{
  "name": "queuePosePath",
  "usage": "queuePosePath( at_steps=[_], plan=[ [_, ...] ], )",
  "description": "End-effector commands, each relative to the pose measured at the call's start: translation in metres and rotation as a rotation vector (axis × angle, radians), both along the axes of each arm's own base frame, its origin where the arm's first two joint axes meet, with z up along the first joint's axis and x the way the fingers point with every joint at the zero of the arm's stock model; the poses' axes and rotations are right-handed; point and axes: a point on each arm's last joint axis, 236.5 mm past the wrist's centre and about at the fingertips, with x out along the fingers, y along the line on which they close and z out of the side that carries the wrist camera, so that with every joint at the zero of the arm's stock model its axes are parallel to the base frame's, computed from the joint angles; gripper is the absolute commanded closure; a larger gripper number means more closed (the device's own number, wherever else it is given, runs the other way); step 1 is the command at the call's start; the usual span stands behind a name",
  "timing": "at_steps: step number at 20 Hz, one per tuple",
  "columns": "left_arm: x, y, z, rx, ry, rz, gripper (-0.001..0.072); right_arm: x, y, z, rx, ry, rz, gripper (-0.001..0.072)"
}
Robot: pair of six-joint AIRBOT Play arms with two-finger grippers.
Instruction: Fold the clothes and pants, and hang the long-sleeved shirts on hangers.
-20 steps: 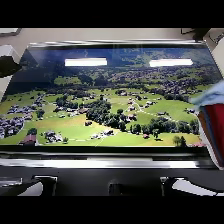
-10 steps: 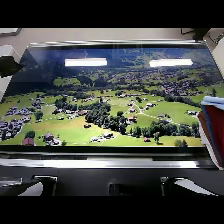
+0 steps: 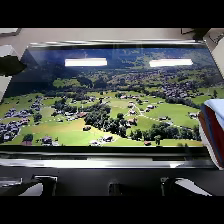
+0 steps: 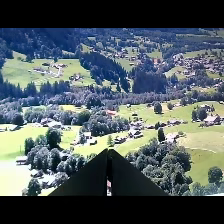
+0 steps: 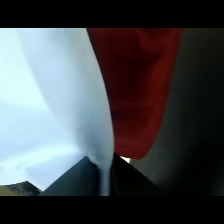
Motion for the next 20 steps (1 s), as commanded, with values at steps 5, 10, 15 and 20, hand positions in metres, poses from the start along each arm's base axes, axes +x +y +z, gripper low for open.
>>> queuePosePath(
  at_steps=[5, 10, 15, 20],
  plan=[
    [0.0, -0.017, 0.002, -0.004, -0.008, -0.037, 0.0682, -0.001, -0.003, -0.035, -0.01, 0.011, 0.065, 0.0013],
    [0.027, -0.028, 0.072, -0.06, -0.279, -0.02, 0.0684, 0.156, -0.048, 0.175, -0.614, -0.625, 0.298, 0.0005],
    [0.059, 0.017, -0.006, 0.247, -0.092, 0.177, 0.0653, 0.284, 0.118, 0.176, -0.574, -0.607, 0.795, 0.0028],
    [-0.036, -0.026, -0.203, 0.166, 0.684, -0.035, 0.0004, 0.288, 0.316, 0.002, -0.011, -0.27, 1.205, 0.0022]
  ],
)
